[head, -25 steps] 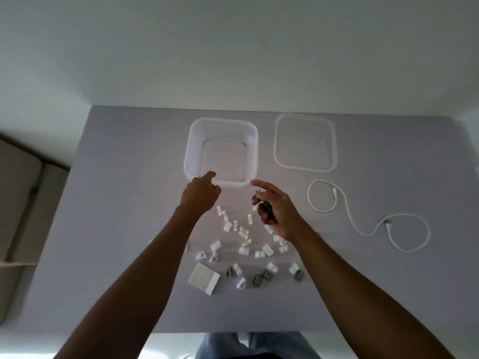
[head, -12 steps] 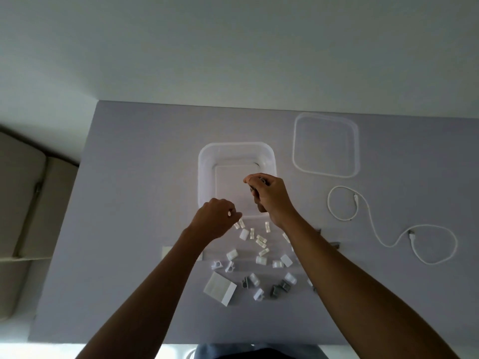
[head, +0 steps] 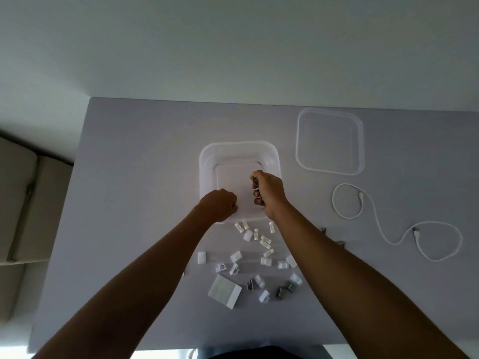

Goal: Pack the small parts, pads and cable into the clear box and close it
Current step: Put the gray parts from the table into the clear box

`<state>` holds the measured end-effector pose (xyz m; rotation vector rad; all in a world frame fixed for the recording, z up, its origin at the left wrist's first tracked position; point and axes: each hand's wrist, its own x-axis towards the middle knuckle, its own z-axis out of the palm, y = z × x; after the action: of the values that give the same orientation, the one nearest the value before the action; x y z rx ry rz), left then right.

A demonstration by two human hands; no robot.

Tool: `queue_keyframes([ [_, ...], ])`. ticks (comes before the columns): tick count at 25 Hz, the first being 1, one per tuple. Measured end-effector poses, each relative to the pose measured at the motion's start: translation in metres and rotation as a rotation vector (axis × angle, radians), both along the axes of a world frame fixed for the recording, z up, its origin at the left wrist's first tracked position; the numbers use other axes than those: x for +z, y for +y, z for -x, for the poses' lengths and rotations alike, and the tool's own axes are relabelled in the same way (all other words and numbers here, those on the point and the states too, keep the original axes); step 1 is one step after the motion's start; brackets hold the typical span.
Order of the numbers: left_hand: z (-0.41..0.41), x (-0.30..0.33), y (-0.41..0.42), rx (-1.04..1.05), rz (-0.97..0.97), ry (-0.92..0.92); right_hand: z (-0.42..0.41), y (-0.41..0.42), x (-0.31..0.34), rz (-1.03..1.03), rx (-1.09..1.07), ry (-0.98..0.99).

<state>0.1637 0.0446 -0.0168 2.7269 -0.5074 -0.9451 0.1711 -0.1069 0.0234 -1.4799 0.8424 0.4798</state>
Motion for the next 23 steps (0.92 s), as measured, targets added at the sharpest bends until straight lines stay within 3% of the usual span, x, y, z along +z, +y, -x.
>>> queue_keyframes([
  [3,0.002,-0.005,0.000,-0.057,-0.001,0.066,-0.003,0.003,-0.009,0.040,0.055,0.030],
  [7,0.004,0.001,0.004,-0.091,-0.031,0.019,-0.001,0.006,-0.020,0.090,0.107,0.064],
  [10,0.009,0.010,0.016,-0.079,0.055,-0.063,0.003,0.009,-0.026,0.110,0.167,0.074],
  [13,0.027,0.018,0.029,0.271,0.389,-0.440,0.004,0.020,-0.032,0.147,0.290,0.079],
  [15,0.038,0.019,0.030,0.587,0.474,-0.675,0.003,0.030,-0.035,0.210,0.409,0.050],
  [16,0.041,0.017,0.031,0.765,0.509,-0.620,0.004,0.034,-0.035,0.255,0.479,0.036],
  [19,0.040,0.004,0.022,1.152,0.575,-0.148,0.007,0.049,-0.035,0.350,0.660,-0.001],
  [23,0.040,-0.005,0.020,1.147,0.628,-0.158,0.017,0.064,-0.036,0.434,0.815,-0.051],
])
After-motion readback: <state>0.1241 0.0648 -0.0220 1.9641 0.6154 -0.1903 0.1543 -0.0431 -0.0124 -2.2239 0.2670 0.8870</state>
